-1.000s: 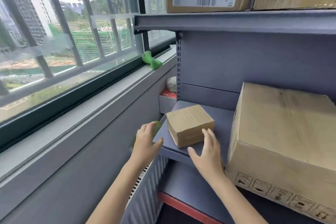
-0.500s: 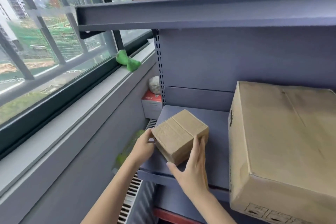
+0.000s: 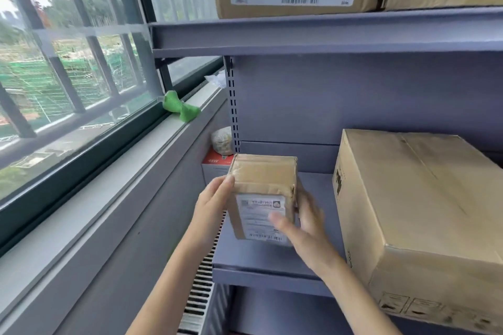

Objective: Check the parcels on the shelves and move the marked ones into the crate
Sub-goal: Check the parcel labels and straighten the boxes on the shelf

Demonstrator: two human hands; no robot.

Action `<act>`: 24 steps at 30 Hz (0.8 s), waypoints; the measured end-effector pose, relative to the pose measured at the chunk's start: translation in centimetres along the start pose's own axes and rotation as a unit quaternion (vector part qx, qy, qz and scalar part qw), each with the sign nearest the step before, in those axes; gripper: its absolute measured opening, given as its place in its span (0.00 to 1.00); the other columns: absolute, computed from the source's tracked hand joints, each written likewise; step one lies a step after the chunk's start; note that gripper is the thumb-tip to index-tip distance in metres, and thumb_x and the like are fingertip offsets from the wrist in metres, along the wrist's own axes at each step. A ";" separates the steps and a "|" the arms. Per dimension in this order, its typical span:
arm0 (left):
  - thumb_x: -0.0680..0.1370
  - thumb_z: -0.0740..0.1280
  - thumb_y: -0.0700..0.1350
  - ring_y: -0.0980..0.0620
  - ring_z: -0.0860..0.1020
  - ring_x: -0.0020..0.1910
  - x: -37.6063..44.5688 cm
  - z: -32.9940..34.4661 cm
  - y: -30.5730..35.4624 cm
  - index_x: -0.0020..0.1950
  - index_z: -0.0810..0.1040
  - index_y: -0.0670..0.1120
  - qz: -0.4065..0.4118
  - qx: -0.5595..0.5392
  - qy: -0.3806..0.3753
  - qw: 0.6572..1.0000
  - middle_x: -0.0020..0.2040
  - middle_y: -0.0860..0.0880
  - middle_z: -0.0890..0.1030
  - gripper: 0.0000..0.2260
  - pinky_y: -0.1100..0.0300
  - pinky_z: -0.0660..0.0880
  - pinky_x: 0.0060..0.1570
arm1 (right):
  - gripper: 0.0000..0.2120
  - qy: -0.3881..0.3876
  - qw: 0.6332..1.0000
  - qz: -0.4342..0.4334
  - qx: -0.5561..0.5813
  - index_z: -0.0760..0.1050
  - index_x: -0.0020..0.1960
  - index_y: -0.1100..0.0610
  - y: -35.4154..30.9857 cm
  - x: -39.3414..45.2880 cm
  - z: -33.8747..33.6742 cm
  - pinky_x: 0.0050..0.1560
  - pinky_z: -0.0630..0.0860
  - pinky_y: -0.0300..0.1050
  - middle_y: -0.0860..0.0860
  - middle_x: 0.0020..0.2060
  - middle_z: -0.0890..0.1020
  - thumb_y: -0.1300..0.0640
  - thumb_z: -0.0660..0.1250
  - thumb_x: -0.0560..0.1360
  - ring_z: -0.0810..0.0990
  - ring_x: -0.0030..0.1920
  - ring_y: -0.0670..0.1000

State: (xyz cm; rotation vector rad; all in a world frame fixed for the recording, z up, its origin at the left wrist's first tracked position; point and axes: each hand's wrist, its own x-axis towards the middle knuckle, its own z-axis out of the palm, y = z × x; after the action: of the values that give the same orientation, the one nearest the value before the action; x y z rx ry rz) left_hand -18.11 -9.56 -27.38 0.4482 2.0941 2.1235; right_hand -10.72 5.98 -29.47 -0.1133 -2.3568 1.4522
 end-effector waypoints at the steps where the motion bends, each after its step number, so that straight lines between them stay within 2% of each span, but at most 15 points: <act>1: 0.67 0.65 0.63 0.50 0.78 0.52 -0.2 -0.1 0.4 0.45 0.80 0.56 0.005 0.005 -0.012 1.000 0.49 0.54 0.82 0.15 0.47 0.74 0.56 | 0.27 0.008 1.000 -0.001 -0.002 0.67 0.61 0.41 -0.2 0.0 0.2 0.59 0.60 0.30 0.37 0.55 0.73 0.35 0.60 0.64 0.62 0.59 0.30; 3: 0.64 0.65 0.64 0.52 0.76 0.58 -0.8 0.1 1.0 0.50 0.76 0.60 0.017 0.036 -0.034 0.999 0.57 0.56 0.76 0.17 0.46 0.72 0.61 | 0.13 0.059 0.997 0.026 0.042 0.73 0.48 0.44 -0.9 -0.2 0.6 0.52 0.67 0.30 0.40 0.47 0.78 0.39 0.63 0.68 0.72 0.55 0.37; 4: 0.64 0.68 0.62 0.52 0.75 0.60 -1.0 0.1 1.2 0.54 0.73 0.60 0.017 0.050 -0.044 0.998 0.61 0.54 0.74 0.20 0.45 0.72 0.62 | 0.07 0.083 0.993 0.048 0.074 0.74 0.43 0.46 -1.2 -0.3 0.7 0.45 0.69 0.28 0.42 0.42 0.80 0.43 0.64 0.72 0.76 0.50 0.41; 6: 0.70 0.72 0.52 0.49 0.77 0.58 -1.1 0.0 0.9 0.58 0.67 0.58 0.019 0.036 -0.075 0.996 0.62 0.48 0.75 0.20 0.44 0.74 0.59 | 0.07 0.117 0.985 0.063 0.110 0.74 0.39 0.49 -1.7 -0.5 0.9 0.34 0.69 0.26 0.43 0.36 0.80 0.52 0.65 0.76 0.78 0.37 0.37; 7: 0.72 0.71 0.47 0.47 0.78 0.57 -1.1 -0.1 0.7 0.59 0.67 0.57 0.021 0.021 -0.087 0.996 0.60 0.47 0.77 0.19 0.44 0.75 0.57 | 0.07 0.123 0.984 0.061 0.109 0.74 0.39 0.50 -2.0 -0.6 0.9 0.32 0.68 0.26 0.43 0.34 0.79 0.54 0.64 0.76 0.77 0.33 0.34; 9: 0.70 0.72 0.47 0.48 0.79 0.56 -1.1 -0.4 0.5 0.59 0.69 0.57 0.031 0.005 -0.091 0.995 0.58 0.50 0.79 0.20 0.45 0.76 0.56 | 0.08 0.124 0.985 0.061 0.107 0.75 0.40 0.53 -2.3 -0.7 0.8 0.31 0.68 0.27 0.44 0.33 0.80 0.53 0.64 0.76 0.76 0.30 0.33; 11: 0.64 0.74 0.54 0.50 0.79 0.56 -0.9 -0.9 0.2 0.57 0.71 0.59 0.036 0.000 -0.089 0.995 0.56 0.54 0.79 0.24 0.46 0.77 0.54 | 0.08 0.119 0.985 0.071 0.104 0.76 0.41 0.54 -2.5 -0.9 0.8 0.33 0.69 0.27 0.45 0.35 0.81 0.51 0.64 0.75 0.77 0.33 0.34; 12: 0.61 0.74 0.56 0.50 0.79 0.55 -0.8 -1.1 0.1 0.56 0.72 0.60 0.036 0.002 -0.088 0.995 0.56 0.54 0.79 0.25 0.47 0.78 0.53 | 0.07 0.117 0.985 0.075 0.105 0.77 0.45 0.54 -2.1 -0.9 0.8 0.36 0.70 0.28 0.45 0.39 0.82 0.50 0.65 0.74 0.79 0.37 0.36; 13: 0.60 0.74 0.57 0.50 0.79 0.54 -0.7 -1.4 -0.1 0.55 0.73 0.61 0.034 0.012 -0.085 0.996 0.55 0.53 0.79 0.25 0.48 0.78 0.52 | 0.11 0.115 0.985 0.080 0.101 0.75 0.53 0.53 -2.0 -0.9 0.8 0.43 0.73 0.30 0.44 0.47 0.81 0.50 0.66 0.73 0.79 0.44 0.38; 15: 0.59 0.74 0.58 0.51 0.78 0.54 -0.2 -1.8 -0.3 0.54 0.73 0.62 0.036 0.075 -0.091 0.992 0.55 0.53 0.77 0.25 0.52 0.78 0.51 | 0.31 0.104 0.991 0.074 0.042 0.60 0.71 0.48 -1.7 -0.8 0.7 0.61 0.69 0.38 0.40 0.63 0.69 0.51 0.69 0.72 0.70 0.61 0.40; 16: 0.59 0.73 0.59 0.52 0.77 0.55 0.1 -2.0 -0.3 0.54 0.72 0.64 0.049 0.144 -0.100 0.983 0.56 0.54 0.75 0.25 0.53 0.77 0.53 | 0.37 0.094 0.994 0.052 -0.007 0.53 0.73 0.45 -1.6 -0.7 0.4 0.66 0.63 0.39 0.38 0.65 0.62 0.52 0.70 0.71 0.63 0.66 0.40; 18: 0.57 0.71 0.63 0.54 0.71 0.59 1.2 -2.1 -0.2 0.54 0.69 0.66 0.104 0.307 -0.115 0.939 0.57 0.61 0.70 0.27 0.52 0.70 0.59 | 0.39 0.050 0.995 0.009 -0.081 0.50 0.74 0.44 -1.7 -0.3 -0.1 0.67 0.56 0.34 0.36 0.66 0.58 0.57 0.69 0.72 0.56 0.68 0.38; 20: 0.56 0.66 0.68 0.53 0.67 0.61 2.4 -1.9 0.0 0.59 0.69 0.62 0.161 0.417 -0.124 0.886 0.59 0.61 0.69 0.33 0.51 0.65 0.62 | 0.36 -0.004 0.996 0.010 -0.089 0.51 0.74 0.44 -1.3 0.1 0.0 0.64 0.61 0.33 0.38 0.67 0.63 0.61 0.66 0.74 0.63 0.67 0.40; 22: 0.55 0.63 0.71 0.52 0.66 0.62 3.3 -1.4 0.0 0.63 0.68 0.59 0.195 0.482 -0.136 0.843 0.62 0.59 0.69 0.38 0.53 0.63 0.59 | 0.37 -0.023 0.996 0.020 -0.083 0.48 0.74 0.42 -0.7 0.2 0.6 0.62 0.66 0.35 0.43 0.68 0.68 0.62 0.64 0.75 0.69 0.66 0.44; 24: 0.55 0.61 0.72 0.51 0.67 0.61 4.1 -0.9 -0.9 0.65 0.67 0.59 0.221 0.536 -0.161 0.799 0.63 0.57 0.69 0.40 0.54 0.63 0.56 | 0.40 -0.047 0.993 -0.010 -0.109 0.42 0.72 0.39 0.1 0.1 1.5 0.61 0.61 0.28 0.43 0.72 0.59 0.64 0.63 0.75 0.63 0.69 0.41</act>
State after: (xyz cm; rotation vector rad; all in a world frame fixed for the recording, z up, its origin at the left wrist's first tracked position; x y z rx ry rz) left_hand -22.36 -9.16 -27.75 1.3785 2.9261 0.5924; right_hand -11.34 4.75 -30.16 -0.0796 -2.5796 1.2118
